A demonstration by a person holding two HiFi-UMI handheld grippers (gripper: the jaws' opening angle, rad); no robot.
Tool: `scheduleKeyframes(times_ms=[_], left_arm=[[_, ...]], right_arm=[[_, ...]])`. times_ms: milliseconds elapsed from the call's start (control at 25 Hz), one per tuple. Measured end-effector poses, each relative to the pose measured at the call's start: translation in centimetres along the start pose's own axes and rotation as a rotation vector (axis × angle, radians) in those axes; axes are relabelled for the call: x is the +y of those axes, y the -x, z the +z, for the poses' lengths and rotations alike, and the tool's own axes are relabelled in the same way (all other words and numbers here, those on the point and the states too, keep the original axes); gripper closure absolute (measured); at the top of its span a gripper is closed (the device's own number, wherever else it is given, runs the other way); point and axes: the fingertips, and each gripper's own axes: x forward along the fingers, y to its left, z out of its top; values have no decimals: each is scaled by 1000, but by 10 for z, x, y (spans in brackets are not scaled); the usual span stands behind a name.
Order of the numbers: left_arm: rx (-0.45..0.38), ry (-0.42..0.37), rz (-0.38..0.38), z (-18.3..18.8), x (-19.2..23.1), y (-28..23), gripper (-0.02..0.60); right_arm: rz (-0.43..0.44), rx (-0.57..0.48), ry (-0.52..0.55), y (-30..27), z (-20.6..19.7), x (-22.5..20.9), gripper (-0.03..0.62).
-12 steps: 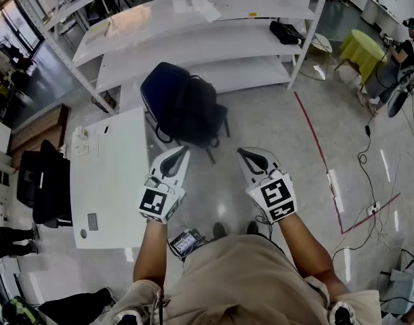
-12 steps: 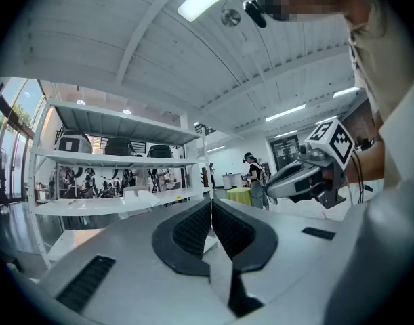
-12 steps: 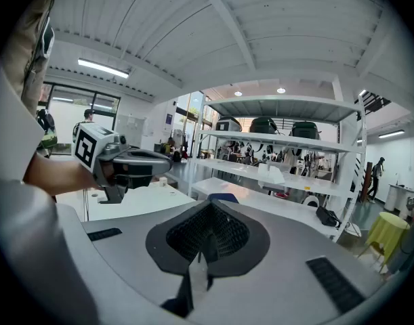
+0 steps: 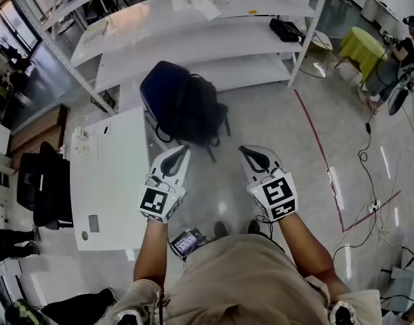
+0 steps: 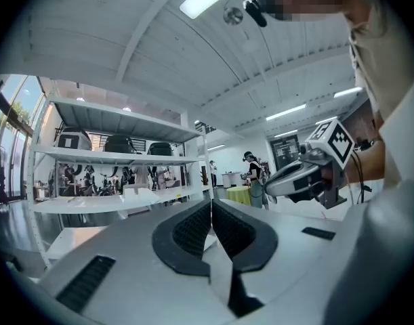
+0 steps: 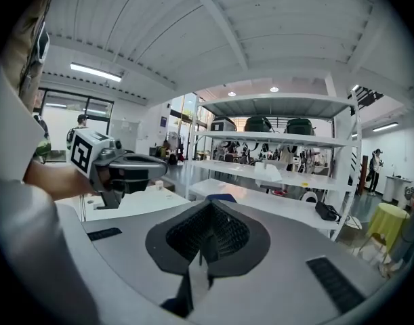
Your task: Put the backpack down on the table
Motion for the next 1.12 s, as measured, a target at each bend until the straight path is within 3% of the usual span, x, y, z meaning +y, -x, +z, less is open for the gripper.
scheduleKeyframes(times_ms=[560, 800, 1120], left_arm=[[7, 27, -34, -21, 28, -27, 566], [42, 38, -34, -36, 43, -78, 566], [85, 40, 26, -44, 78, -161, 566]], right_arm=[[-31, 33, -17, -40, -8, -14, 568], [-15, 46, -36, -75, -17, -54, 568], [47, 39, -63, -135, -24, -124, 568]])
